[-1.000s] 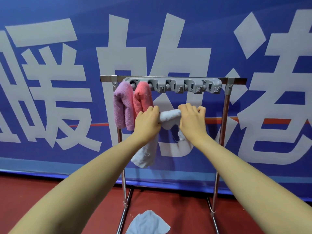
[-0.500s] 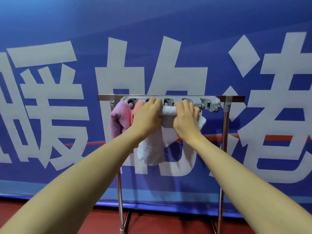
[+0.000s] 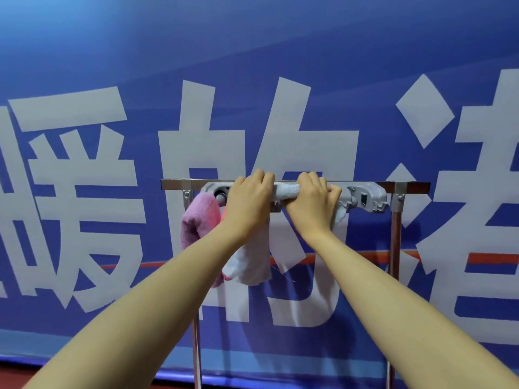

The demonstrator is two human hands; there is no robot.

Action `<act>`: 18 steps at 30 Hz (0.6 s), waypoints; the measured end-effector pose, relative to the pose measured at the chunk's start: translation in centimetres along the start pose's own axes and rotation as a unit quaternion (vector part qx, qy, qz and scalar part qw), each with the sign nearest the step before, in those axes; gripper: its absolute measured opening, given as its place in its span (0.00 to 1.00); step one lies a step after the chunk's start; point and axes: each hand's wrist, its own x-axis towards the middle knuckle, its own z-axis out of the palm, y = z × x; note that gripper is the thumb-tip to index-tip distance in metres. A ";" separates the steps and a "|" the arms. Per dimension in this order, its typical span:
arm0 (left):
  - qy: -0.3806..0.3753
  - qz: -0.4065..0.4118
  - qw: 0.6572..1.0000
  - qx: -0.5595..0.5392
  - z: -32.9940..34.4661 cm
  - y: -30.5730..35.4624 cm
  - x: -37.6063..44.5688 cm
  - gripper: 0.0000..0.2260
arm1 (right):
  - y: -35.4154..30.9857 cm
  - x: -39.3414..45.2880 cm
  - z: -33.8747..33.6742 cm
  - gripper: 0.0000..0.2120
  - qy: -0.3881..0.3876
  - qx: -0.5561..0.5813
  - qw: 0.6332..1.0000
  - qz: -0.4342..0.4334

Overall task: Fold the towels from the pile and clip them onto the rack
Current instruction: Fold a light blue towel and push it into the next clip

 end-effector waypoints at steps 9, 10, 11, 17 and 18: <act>0.033 -0.022 0.999 0.017 3.4 -1.1 1.0 0.17 | 0.4 0.3 2.8 0.12 0.033 -0.003 0.999 -0.037; 0.023 -0.023 0.999 0.010 3.8 -1.3 1.0 0.17 | 0.5 0.1 3.0 0.13 0.035 -0.009 0.999 -0.039; 0.015 -0.020 1.000 0.001 4.2 -1.3 0.9 0.16 | 0.7 -0.3 3.1 0.14 0.035 -0.015 0.998 -0.042; -0.012 -0.004 1.000 -0.025 6.2 -1.2 -1.1 0.16 | 2.3 -2.7 3.7 0.16 0.020 -0.086 0.987 -0.133; -0.030 -0.015 0.999 -0.029 5.8 -1.2 -1.4 0.18 | 2.3 -2.8 3.7 0.16 0.019 -0.083 0.986 -0.140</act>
